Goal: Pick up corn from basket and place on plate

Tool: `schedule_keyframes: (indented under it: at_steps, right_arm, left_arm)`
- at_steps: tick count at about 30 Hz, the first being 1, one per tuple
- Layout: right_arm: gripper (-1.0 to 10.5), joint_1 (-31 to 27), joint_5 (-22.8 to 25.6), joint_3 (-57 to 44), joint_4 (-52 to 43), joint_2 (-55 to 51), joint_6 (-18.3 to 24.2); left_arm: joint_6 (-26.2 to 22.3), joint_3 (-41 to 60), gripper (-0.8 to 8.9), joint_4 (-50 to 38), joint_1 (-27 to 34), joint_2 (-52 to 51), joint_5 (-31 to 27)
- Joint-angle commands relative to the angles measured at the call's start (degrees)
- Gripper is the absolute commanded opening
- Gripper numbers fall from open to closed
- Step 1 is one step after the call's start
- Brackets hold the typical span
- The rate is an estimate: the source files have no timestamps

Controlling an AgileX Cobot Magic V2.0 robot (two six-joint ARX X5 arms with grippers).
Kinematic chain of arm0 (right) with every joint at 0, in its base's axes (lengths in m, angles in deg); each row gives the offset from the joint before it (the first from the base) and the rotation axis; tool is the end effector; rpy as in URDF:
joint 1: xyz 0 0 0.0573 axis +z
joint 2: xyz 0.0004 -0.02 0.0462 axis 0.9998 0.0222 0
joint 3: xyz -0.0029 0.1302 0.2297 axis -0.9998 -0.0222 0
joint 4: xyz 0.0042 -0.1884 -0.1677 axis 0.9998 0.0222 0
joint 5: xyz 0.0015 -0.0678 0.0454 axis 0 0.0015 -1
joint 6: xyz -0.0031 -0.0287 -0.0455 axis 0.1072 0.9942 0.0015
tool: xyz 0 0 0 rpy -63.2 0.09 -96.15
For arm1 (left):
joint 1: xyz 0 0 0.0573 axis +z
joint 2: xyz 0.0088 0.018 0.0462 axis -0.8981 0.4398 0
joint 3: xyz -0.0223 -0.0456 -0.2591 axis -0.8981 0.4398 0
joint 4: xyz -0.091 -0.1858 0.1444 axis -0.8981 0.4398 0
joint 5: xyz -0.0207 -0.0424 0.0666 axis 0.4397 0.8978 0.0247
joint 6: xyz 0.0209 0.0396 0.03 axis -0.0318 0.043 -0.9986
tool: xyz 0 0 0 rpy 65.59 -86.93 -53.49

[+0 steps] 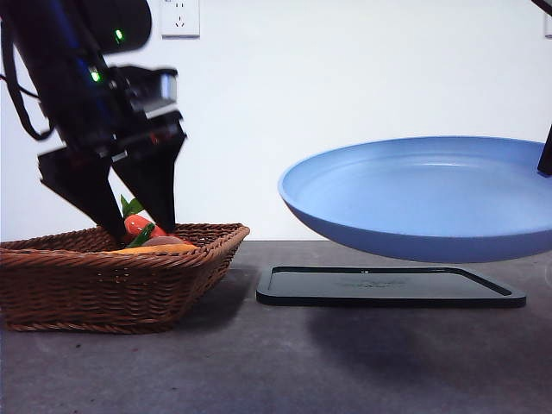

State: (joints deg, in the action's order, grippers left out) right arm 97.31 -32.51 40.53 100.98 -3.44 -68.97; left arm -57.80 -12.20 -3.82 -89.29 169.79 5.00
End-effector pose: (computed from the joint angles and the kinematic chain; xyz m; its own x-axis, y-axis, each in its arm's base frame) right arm 0.1755 0.0389 0.2563 0.4232 0.4927 -0.7603 -0.2774 0.8694 0.4089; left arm 0.2830 -0.1386 0.2275 0.3577 -0.3185 -0.8778 0.5616 0.8244 -0.0703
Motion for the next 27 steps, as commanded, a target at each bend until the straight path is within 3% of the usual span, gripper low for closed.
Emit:
schedule_keyframes:
  at_steps: [1, 18, 27]
  right_arm:
    - [0.0, 0.13, -0.39, 1.05, -0.63, 0.17, 0.44]
    - [0.0, 0.13, -0.37, 1.05, -2.56, 0.20, 0.42]
    - [0.0, 0.13, -0.37, 1.05, -3.19, 0.24, 0.37]
  left_arm:
    - [-1.09, -1.40, 3.90, -0.70, -0.52, 2.36, -0.07]
    - [-1.07, -1.40, 3.82, -0.31, -1.05, 7.72, -0.04]
    - [-0.74, -1.49, 2.17, -0.09, -1.62, 7.65, -0.04]
